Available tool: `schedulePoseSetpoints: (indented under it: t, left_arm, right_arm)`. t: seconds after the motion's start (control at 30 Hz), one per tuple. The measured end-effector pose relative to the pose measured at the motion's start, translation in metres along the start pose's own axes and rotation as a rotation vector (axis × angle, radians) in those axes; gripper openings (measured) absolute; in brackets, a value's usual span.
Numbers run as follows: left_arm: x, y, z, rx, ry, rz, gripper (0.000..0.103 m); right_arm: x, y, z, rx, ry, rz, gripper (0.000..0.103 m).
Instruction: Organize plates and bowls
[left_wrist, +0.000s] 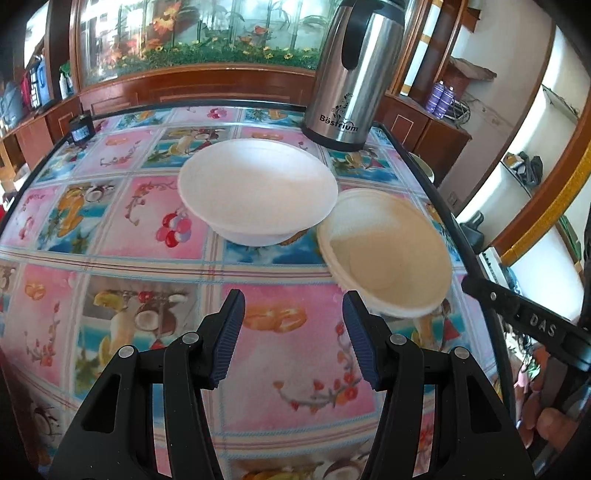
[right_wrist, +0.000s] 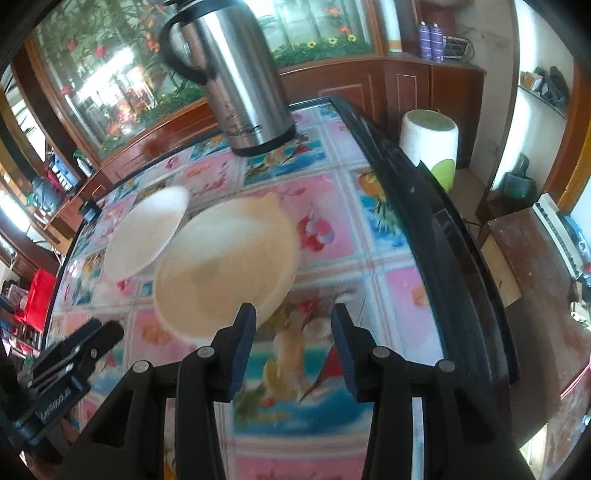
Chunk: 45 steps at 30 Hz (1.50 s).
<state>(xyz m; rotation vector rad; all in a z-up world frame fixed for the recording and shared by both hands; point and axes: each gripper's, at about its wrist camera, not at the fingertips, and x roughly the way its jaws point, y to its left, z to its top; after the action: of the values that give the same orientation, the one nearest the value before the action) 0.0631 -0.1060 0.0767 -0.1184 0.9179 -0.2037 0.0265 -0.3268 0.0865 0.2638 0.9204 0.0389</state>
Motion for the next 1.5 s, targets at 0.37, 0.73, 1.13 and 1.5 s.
schedulePoseSetpoints:
  t: [0.37, 0.73, 1.13, 1.5]
  left_arm:
    - [0.034, -0.022, 0.014, 0.001, 0.028, -0.002, 0.055]
    - [0.058, -0.030, 0.020, -0.004, 0.067, -0.019, 0.055]
    - [0.060, -0.019, 0.004, 0.026, 0.115, -0.073, 0.019]
    - [0.012, -0.001, -0.029, 0.099, 0.095, -0.041, 0.020]
  right_arm:
    - [0.041, -0.006, 0.039, -0.034, 0.034, 0.001, 0.043]
    - [0.061, 0.003, 0.046, -0.074, 0.057, 0.041, 0.029]
    - [0.051, 0.008, 0.024, -0.092, 0.088, 0.066, 0.012]
    - [0.014, 0.036, -0.022, -0.117, 0.083, 0.090, 0.012]
